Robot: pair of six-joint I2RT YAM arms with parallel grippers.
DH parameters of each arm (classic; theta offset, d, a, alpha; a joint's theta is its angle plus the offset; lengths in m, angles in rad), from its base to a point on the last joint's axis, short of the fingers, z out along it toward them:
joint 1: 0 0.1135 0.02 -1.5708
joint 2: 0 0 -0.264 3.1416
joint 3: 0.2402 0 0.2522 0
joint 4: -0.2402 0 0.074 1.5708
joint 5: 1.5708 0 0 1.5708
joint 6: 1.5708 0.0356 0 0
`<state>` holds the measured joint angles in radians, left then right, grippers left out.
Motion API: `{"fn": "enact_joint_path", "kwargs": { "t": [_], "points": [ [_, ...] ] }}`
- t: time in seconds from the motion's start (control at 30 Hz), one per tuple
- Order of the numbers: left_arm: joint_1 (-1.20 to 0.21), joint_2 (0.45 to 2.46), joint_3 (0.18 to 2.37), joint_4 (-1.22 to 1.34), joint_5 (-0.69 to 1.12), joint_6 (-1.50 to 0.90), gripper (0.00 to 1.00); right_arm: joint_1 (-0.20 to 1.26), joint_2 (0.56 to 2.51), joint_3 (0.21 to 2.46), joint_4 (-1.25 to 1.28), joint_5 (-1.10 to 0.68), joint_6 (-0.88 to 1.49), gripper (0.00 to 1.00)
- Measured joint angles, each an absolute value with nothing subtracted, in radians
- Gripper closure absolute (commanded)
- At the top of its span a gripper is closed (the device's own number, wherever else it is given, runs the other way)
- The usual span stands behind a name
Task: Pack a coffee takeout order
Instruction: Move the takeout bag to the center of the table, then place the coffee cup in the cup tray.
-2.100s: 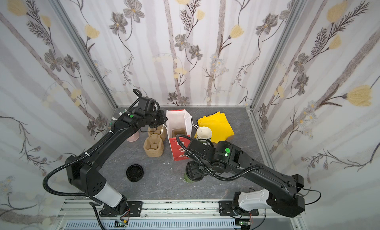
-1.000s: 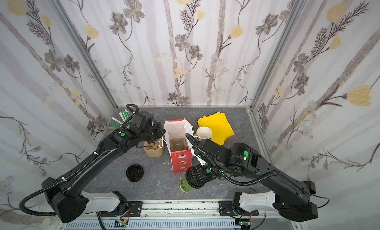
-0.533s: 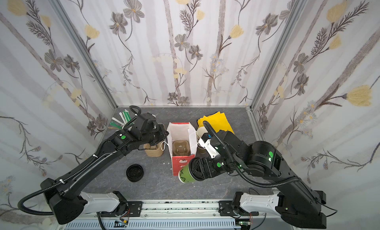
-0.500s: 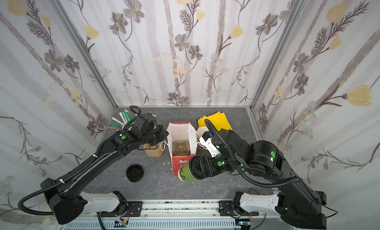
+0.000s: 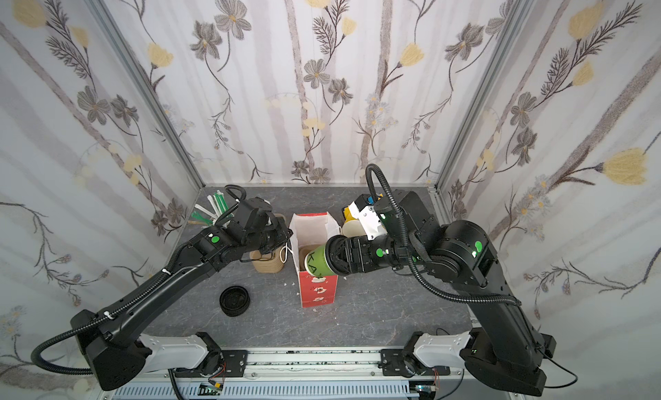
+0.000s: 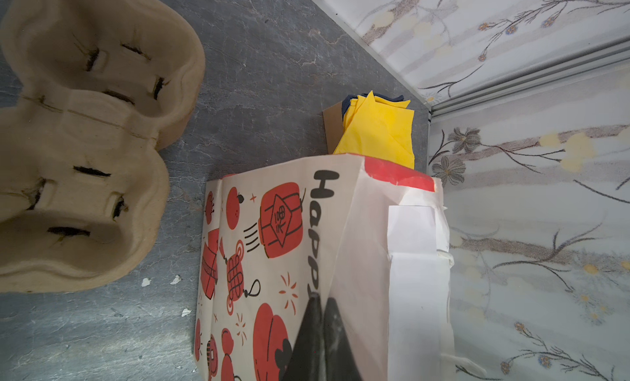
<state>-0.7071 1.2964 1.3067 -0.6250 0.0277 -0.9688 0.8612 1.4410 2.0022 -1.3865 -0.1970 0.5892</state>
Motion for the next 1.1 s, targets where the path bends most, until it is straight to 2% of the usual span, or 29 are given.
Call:
{"fn": "enact_joint_path", "kwargs": {
  "t": [0.17,0.3,0.47,1.1],
  "points": [
    [-0.707,1.296,1.305,-0.625,0.025,-0.969,0.94,0.835,1.543,2.093,-1.385,-0.154,0.561,0.42],
    [-0.707,1.297,1.305,-0.625,0.021,-0.969,0.83,0.829,1.631,2.141,-1.380,-0.107,0.556,0.43],
    [-0.707,1.293,1.305,-0.625,0.012,-0.968,0.75,0.828,1.702,2.143,-1.382,-0.047,0.561,0.43],
    [-0.670,1.227,1.253,-0.625,-0.007,-0.968,0.70,0.915,1.871,2.101,-1.379,0.027,0.595,0.45]
  ]
}}
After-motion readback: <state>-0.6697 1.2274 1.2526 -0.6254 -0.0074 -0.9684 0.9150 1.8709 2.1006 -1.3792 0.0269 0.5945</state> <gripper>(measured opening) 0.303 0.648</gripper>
